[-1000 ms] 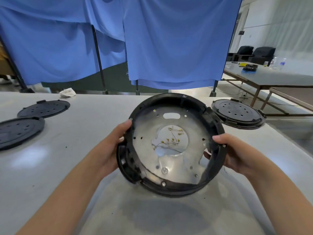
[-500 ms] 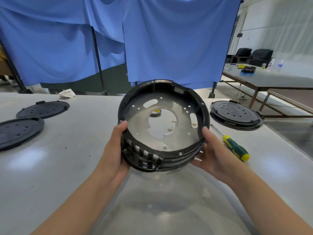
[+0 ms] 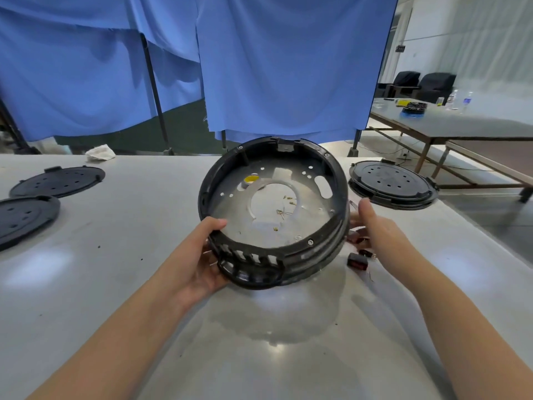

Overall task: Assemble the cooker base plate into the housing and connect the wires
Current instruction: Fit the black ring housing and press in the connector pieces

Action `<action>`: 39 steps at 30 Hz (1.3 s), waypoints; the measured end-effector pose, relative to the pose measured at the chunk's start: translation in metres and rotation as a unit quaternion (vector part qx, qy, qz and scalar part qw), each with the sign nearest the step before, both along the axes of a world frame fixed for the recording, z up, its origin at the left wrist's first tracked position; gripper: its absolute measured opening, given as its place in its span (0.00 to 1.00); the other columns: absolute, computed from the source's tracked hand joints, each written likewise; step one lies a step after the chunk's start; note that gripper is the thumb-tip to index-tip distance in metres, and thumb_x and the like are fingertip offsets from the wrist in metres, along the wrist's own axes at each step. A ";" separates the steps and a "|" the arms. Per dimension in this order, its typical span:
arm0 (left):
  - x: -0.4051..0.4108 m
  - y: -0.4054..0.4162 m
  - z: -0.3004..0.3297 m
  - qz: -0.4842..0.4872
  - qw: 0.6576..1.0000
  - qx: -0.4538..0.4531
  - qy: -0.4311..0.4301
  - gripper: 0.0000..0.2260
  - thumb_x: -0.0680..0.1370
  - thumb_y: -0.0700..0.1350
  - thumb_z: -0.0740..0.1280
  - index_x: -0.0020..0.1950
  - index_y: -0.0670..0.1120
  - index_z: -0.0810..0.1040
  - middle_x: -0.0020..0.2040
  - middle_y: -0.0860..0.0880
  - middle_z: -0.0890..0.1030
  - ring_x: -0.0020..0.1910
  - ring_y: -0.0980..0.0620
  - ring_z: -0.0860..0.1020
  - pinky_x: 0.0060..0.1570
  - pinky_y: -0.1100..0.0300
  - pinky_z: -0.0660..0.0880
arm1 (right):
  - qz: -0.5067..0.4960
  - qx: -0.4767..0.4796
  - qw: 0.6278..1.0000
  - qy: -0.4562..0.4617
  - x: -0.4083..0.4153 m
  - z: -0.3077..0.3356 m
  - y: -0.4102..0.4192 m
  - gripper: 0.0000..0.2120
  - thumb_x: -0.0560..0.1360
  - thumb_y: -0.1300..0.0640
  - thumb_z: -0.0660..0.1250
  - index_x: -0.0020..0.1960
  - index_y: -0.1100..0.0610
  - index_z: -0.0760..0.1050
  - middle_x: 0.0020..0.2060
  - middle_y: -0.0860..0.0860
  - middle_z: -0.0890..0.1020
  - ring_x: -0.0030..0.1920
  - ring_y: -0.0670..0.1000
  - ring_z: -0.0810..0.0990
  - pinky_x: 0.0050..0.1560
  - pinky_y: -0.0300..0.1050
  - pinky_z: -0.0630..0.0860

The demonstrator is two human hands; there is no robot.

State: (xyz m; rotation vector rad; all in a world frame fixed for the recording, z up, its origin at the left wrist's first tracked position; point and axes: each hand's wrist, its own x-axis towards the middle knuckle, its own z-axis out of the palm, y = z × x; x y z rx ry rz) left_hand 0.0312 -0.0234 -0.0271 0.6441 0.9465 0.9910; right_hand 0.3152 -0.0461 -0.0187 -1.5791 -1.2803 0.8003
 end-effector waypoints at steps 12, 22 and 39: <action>-0.010 0.006 -0.001 0.036 0.999 0.008 -0.006 0.18 0.69 0.50 0.73 0.54 0.44 0.77 0.42 0.45 0.80 0.38 0.47 0.82 0.41 0.49 0.82 | 0.069 -0.102 0.933 -0.339 0.019 -0.006 -0.008 0.11 0.70 0.54 0.73 0.50 0.43 0.80 0.47 0.41 0.77 0.49 0.45 0.75 0.51 0.39 0.71; -0.007 0.004 -0.001 0.036 0.999 0.012 0.020 0.16 0.70 0.51 0.73 0.52 0.43 0.78 0.36 0.46 0.83 0.33 0.48 0.83 0.34 0.53 0.81 | 0.031 0.043 0.991 -0.120 0.018 0.014 -0.015 0.10 0.74 0.63 0.69 0.47 0.48 0.82 0.40 0.51 0.84 0.40 0.51 0.82 0.38 0.30 0.75; 0.005 -0.012 0.004 -0.045 0.995 0.032 0.089 0.10 0.61 0.50 0.76 0.35 0.46 0.80 0.29 0.48 0.79 0.26 0.49 0.80 0.29 0.54 0.79 | 0.243 0.101 0.927 0.266 -0.007 0.038 -0.024 0.14 0.70 0.63 0.67 0.51 0.51 0.84 0.46 0.52 0.84 0.46 0.49 0.83 0.43 0.41 0.80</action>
